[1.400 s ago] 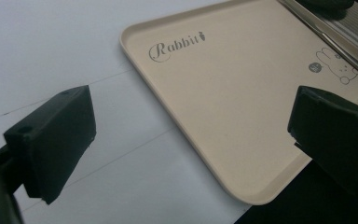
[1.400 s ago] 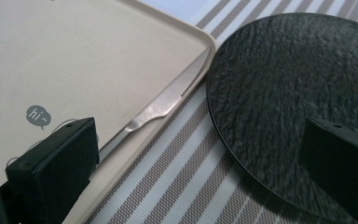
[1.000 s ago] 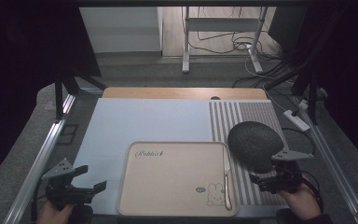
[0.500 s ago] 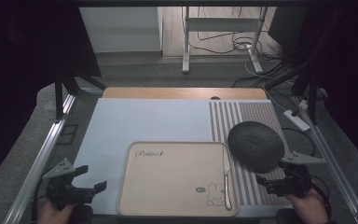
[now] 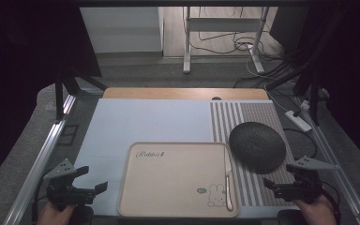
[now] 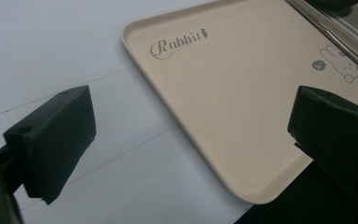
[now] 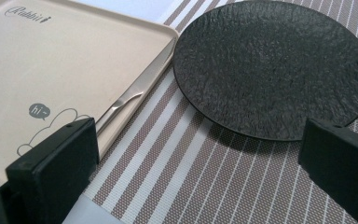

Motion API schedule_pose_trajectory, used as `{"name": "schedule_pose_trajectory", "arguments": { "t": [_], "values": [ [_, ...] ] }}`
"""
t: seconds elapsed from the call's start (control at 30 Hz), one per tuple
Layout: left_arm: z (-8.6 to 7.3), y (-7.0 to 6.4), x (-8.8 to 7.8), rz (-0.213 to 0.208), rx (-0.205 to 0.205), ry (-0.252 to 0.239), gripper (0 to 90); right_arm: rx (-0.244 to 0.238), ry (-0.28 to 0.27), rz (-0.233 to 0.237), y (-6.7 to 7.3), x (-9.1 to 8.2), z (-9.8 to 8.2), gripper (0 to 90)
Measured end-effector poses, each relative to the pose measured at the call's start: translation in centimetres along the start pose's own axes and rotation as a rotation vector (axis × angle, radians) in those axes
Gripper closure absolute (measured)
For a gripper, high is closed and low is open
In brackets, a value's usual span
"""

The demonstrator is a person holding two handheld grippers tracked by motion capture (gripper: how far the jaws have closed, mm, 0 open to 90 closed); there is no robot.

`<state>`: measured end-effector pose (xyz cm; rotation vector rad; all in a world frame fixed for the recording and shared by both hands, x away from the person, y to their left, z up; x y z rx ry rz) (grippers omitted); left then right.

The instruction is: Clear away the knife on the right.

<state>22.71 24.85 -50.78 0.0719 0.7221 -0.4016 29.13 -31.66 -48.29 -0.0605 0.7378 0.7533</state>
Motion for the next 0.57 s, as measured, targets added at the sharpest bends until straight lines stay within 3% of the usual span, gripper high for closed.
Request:
{"name": "schedule_pose_trajectory", "arguments": {
  "t": [0.57],
  "values": [
    [0.02,0.01,0.06,0.001,-0.003,0.003,1.8,-0.006,0.009,-0.014,0.12,-0.81,-0.6,0.0]
  ]
}}
Point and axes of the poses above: each handheld gripper's, and its own axes: x roughly forward along the jaws, z roughly out of its top, y roughly to its left, the point moved 7 cm from there along x, roughly forward along the jaws, and after that the axes turned 13 degrees about z, right-handed, at the moved point
